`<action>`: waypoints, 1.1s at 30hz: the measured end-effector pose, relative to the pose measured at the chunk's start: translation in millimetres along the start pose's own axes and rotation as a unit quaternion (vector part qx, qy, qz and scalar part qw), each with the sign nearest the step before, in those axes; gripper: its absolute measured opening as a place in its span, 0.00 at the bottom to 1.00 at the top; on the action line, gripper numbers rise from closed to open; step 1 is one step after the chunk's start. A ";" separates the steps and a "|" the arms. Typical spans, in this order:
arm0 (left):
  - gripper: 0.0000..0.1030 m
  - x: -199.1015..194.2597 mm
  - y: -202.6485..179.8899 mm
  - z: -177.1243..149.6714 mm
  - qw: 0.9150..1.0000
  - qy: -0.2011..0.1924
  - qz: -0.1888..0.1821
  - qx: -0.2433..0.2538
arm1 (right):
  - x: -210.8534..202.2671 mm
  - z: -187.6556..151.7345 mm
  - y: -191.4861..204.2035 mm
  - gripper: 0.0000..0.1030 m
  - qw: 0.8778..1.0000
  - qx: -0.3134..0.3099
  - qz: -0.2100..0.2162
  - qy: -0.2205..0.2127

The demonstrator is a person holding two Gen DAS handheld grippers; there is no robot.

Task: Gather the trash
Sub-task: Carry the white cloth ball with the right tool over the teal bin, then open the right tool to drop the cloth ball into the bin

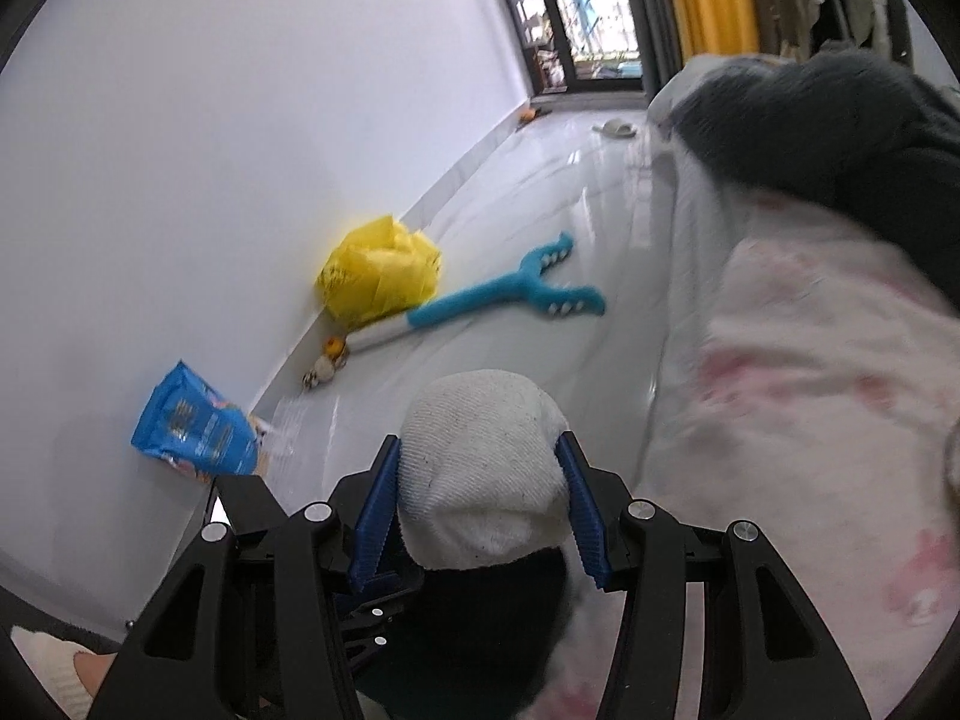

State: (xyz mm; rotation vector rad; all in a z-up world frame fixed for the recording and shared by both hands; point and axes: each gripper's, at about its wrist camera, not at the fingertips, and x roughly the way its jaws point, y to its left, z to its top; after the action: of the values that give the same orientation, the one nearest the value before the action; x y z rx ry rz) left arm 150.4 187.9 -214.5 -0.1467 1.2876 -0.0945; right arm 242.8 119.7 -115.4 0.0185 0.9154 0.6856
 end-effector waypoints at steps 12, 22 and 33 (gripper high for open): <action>0.50 -23.2 41.9 -17.4 1.000 -0.003 -0.010 -0.014 | 73.3 -22.0 17.7 0.51 0.997 0.020 -0.004 0.072; 0.53 -83.3 58.8 -8.0 0.992 -0.127 -0.006 -0.010 | 124.1 -48.5 24.1 0.51 0.991 0.031 -0.018 0.128; 0.38 -143.7 49.0 5.7 0.972 -0.235 -0.004 0.001 | 166.6 -82.9 34.6 0.51 0.982 0.008 -0.022 0.189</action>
State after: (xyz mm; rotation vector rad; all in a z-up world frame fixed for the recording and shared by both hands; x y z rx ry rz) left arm 115.5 258.4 -84.6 -0.1603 0.8145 -0.0625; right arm 232.3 217.2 -277.4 -0.1214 1.2829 0.6509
